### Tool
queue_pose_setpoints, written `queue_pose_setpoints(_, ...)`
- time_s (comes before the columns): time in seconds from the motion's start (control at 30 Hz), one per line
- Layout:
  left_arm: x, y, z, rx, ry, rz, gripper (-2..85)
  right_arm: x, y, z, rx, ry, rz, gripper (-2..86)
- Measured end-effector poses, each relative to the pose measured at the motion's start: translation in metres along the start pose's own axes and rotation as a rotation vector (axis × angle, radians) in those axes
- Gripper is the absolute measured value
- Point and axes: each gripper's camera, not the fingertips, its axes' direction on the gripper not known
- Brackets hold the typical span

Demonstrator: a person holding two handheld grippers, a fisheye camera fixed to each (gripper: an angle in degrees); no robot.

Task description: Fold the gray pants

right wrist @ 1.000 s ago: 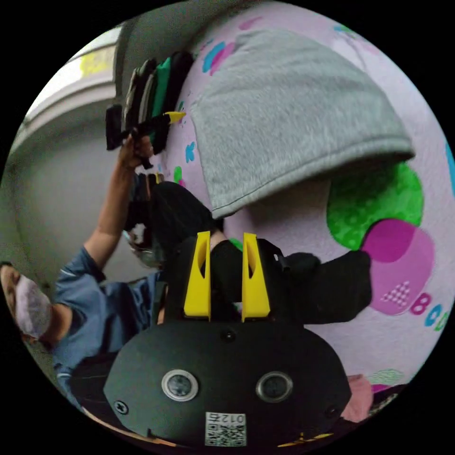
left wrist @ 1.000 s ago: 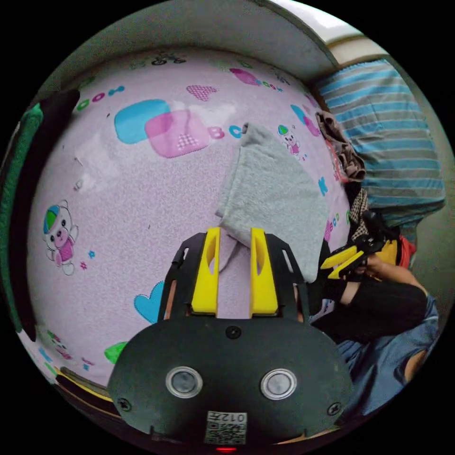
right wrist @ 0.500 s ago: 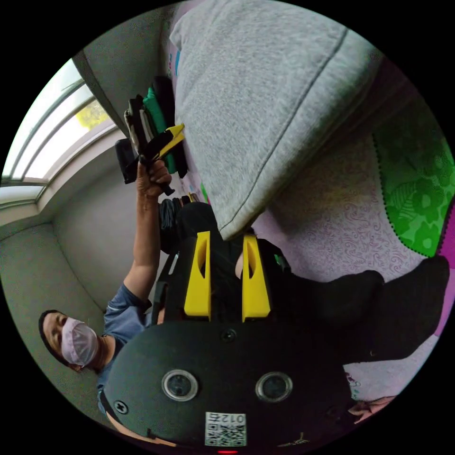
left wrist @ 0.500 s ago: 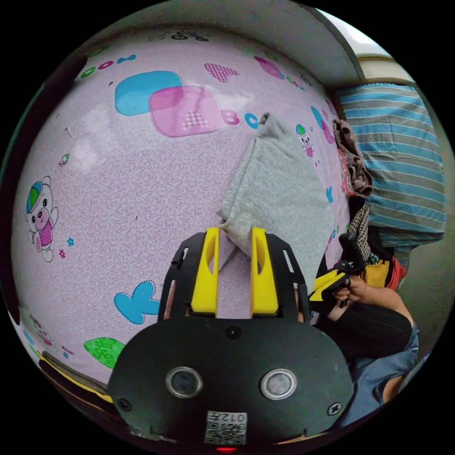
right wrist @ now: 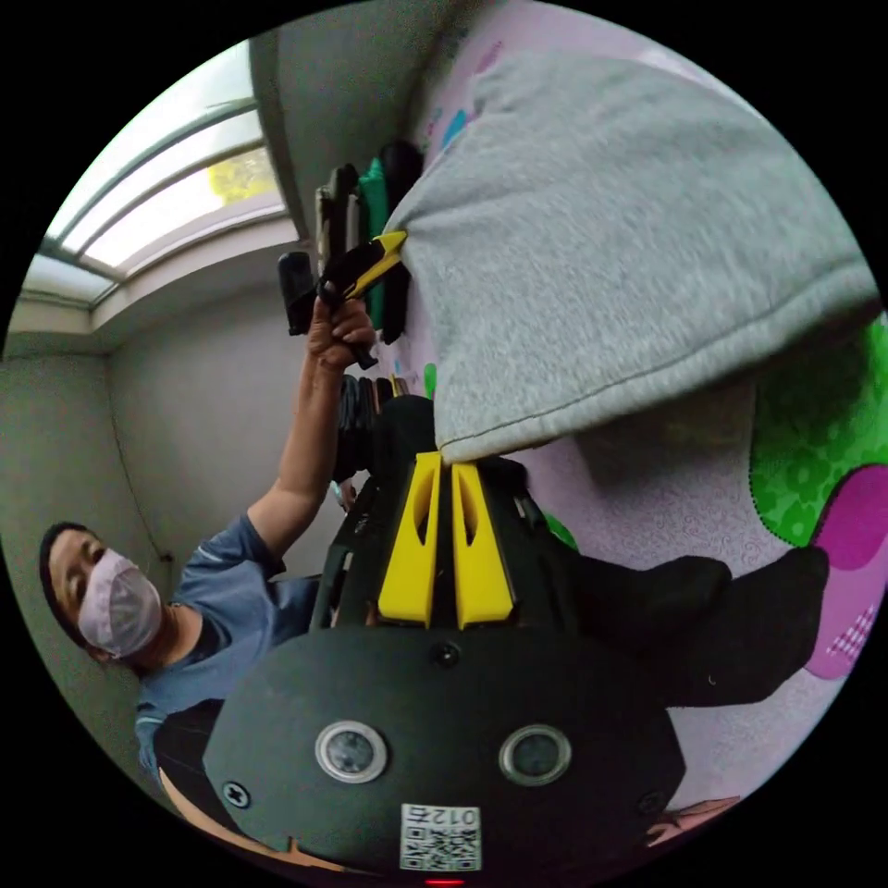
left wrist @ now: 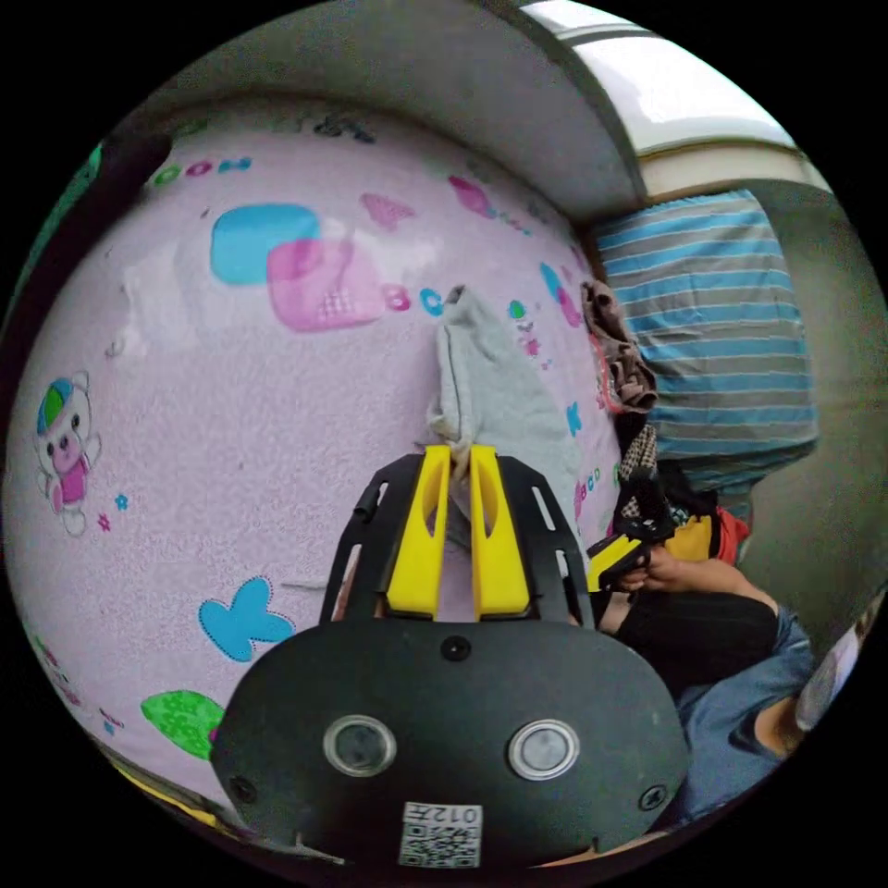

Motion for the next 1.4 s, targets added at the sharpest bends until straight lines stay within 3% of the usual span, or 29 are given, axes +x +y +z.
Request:
queue_pose_setpoints(0.2, 0.013, -0.003, 0.020, -0.069, -0.150, 0.021, 2.2, -0.003, -0.007, 0.017, -0.048, 0.098, -0.015, 0.1)
queue_pose_setpoints(0.47, 0.026, 0.016, 0.036, -0.062, -0.143, -0.029, 1.8, -0.001, 0.001, 0.033, -0.081, 0.092, 0.038, 3.5)
queue_pose_setpoints(0.6, 0.060, 0.034, 0.009, 0.076, -0.328, 0.014, 1.1, -0.025, 0.016, 0.021, -0.133, 0.244, -0.035, 5.3)
queue_pose_setpoints(0.73, 0.120, 0.050, 0.009, 0.126, -0.352, 0.182, 0.8, -0.057, 0.023, -0.029, 0.104, 0.557, -0.115, 4.0)
queue_pose_setpoints(0.9, 0.216, 0.072, 0.084, -0.156, -0.263, 0.532, 0.4, -0.087, 0.011, -0.058, 0.312, 0.739, -0.157, 1.6)
queue_pose_setpoints(1.0, 0.256, 0.091, 0.134, -0.324, -0.388, 0.686, 0.1, -0.091, -0.004, -0.045, 0.245, 0.827, -0.149, 0.3)
queue_pose_setpoints(1.13, 0.268, 0.097, 0.148, -0.323, -0.424, 0.709, 0.0, -0.086, -0.019, -0.016, 0.101, 1.004, -0.142, -0.7)
queue_pose_setpoints(1.4, 0.297, 0.108, 0.154, -0.307, -0.487, 0.774, -0.1, -0.102, -0.024, -0.017, 0.088, 0.912, -0.097, -0.8)
